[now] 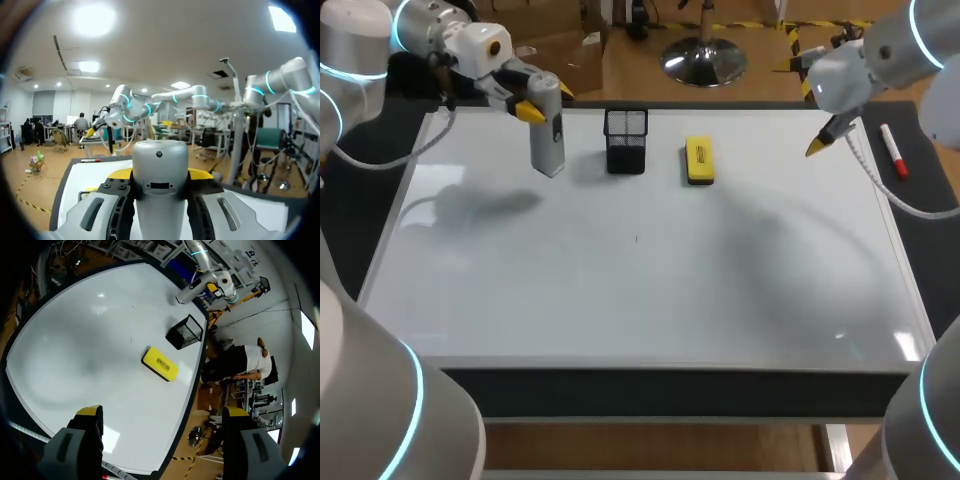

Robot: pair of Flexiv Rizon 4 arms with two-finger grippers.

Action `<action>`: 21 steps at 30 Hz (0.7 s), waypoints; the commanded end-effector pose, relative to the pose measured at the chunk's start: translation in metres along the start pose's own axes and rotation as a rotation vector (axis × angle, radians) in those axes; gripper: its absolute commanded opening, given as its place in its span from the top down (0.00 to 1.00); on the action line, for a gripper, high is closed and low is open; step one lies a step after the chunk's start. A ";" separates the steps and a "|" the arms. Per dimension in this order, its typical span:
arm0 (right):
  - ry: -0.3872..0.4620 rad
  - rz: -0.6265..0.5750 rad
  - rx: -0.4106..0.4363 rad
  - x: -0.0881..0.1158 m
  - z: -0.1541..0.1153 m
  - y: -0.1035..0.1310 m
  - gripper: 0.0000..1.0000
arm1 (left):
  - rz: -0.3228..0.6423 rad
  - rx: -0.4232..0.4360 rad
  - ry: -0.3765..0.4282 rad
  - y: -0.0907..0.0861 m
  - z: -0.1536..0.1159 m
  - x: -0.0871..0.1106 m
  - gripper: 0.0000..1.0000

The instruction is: Pick up the inspection probe, press it on each red-marked spot on the whiteboard one by one, put down the probe, pick up the eraser, and wipe off all the red marks.

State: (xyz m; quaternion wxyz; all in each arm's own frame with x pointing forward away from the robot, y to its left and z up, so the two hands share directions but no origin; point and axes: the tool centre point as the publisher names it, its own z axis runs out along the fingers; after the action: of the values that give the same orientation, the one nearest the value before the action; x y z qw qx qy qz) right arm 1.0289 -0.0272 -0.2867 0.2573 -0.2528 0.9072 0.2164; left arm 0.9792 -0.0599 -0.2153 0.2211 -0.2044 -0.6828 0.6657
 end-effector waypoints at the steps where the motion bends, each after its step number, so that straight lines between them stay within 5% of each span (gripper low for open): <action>1: 0.004 -0.002 0.002 0.000 0.000 0.000 0.00 | -0.045 -0.065 -0.178 -0.021 0.003 0.015 1.00; 8: 0.004 -0.002 0.002 0.000 0.000 0.000 0.00 | -0.016 -0.007 -0.357 -0.053 -0.005 0.012 1.00; 21: 0.004 -0.002 0.002 0.000 0.000 0.000 0.00 | 0.046 -0.011 -0.565 -0.088 0.014 -0.017 1.00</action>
State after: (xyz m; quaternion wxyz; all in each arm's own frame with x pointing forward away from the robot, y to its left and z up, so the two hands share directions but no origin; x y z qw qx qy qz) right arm 1.0292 -0.0271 -0.2869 0.2570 -0.2532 0.9072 0.2165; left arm 0.9989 -0.0704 -0.1384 0.1715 -0.1859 -0.6590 0.7083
